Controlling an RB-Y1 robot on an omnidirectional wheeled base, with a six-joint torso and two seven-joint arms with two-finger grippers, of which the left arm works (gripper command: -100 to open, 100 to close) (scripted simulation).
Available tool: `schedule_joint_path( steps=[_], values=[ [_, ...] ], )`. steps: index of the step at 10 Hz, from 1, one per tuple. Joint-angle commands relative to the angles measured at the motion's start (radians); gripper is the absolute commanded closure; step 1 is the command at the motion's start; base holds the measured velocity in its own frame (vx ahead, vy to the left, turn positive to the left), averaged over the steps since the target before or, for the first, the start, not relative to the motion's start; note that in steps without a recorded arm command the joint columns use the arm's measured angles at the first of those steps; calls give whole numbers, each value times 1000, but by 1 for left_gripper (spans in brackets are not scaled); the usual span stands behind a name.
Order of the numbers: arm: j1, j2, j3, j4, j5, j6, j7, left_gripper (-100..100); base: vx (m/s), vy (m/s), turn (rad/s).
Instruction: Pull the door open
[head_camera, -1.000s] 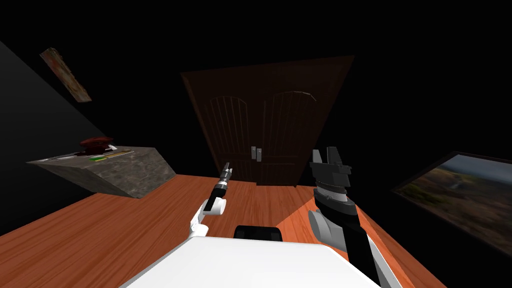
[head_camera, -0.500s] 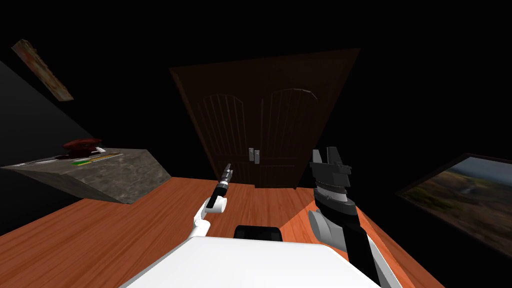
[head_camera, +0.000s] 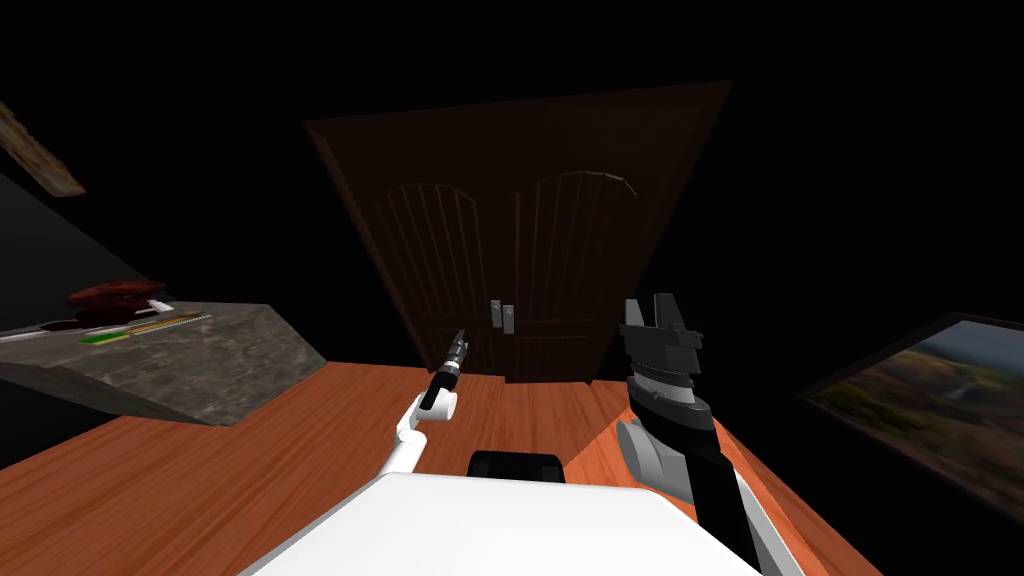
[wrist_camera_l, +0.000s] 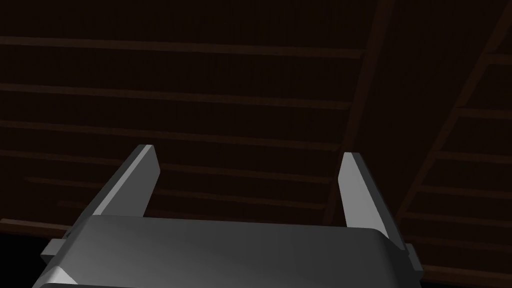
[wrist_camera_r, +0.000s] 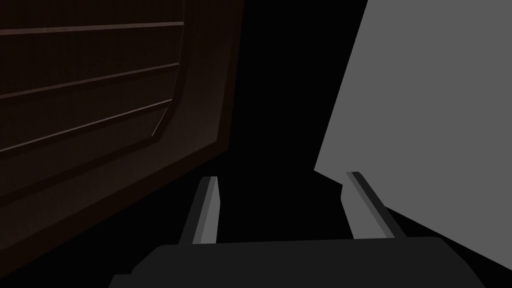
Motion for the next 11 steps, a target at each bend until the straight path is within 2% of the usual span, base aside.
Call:
schedule_joint_path(
  steps=[1, 6, 7, 8, 9, 10, 11],
  values=[
    [-20, 1, -1, 36, 0, 10, 2, -100, 199, -77, -59],
    [-76, -8, -8, 109, -4, 28, 2, -100, 173, -77, -53],
    [-71, -7, -6, 105, -3, 24, 2, -100, 92, -44, -9],
    [-52, 23, 26, 121, 4, 25, 7, -100, -59, 35, 128],
    [-52, 23, 26, 121, 4, 25, 7, -100, -94, 44, 74],
    [-41, 47, 49, 132, 11, 24, 12, -100, -76, 26, 43],
    [-41, 47, 49, 132, 11, 24, 12, -100, -50, 21, 32]
  ],
)
